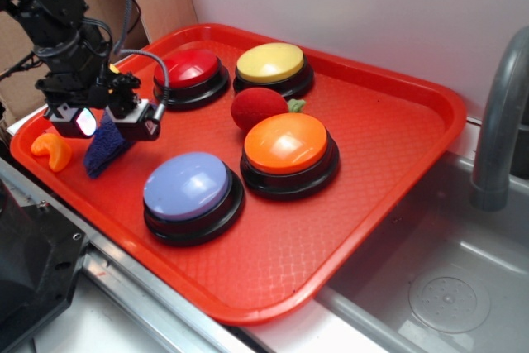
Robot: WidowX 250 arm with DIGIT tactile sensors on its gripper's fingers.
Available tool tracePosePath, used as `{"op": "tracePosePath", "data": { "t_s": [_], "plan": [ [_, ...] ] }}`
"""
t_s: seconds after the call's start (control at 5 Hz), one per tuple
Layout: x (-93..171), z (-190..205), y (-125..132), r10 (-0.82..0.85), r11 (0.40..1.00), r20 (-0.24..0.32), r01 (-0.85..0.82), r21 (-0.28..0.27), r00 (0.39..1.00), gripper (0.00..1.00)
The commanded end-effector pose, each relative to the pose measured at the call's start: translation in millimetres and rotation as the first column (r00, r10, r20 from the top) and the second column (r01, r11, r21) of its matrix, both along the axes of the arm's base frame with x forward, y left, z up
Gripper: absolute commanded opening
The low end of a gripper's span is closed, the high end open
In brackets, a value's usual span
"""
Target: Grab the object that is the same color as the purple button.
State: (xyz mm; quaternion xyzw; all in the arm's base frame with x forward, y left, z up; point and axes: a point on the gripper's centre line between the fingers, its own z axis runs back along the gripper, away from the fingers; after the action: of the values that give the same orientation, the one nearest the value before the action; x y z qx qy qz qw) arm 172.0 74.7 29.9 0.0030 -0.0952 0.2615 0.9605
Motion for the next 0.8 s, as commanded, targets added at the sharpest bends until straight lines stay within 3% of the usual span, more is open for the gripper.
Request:
{"op": "tracePosePath", "data": {
  "t_s": [0.0,0.2,0.6],
  "plan": [
    [2.6,-13.4,8.1,0.012,1.0,-0.003,-0.012,-0.02,1.0,1.0],
    [3.4,-18.2,6.8,0.053,0.999,-0.014,-0.053,-0.008,0.999,0.0],
    [4.4,-13.3,7.0,0.05,0.999,-0.013,-0.05,0.002,0.999,0.0]
  ]
}}
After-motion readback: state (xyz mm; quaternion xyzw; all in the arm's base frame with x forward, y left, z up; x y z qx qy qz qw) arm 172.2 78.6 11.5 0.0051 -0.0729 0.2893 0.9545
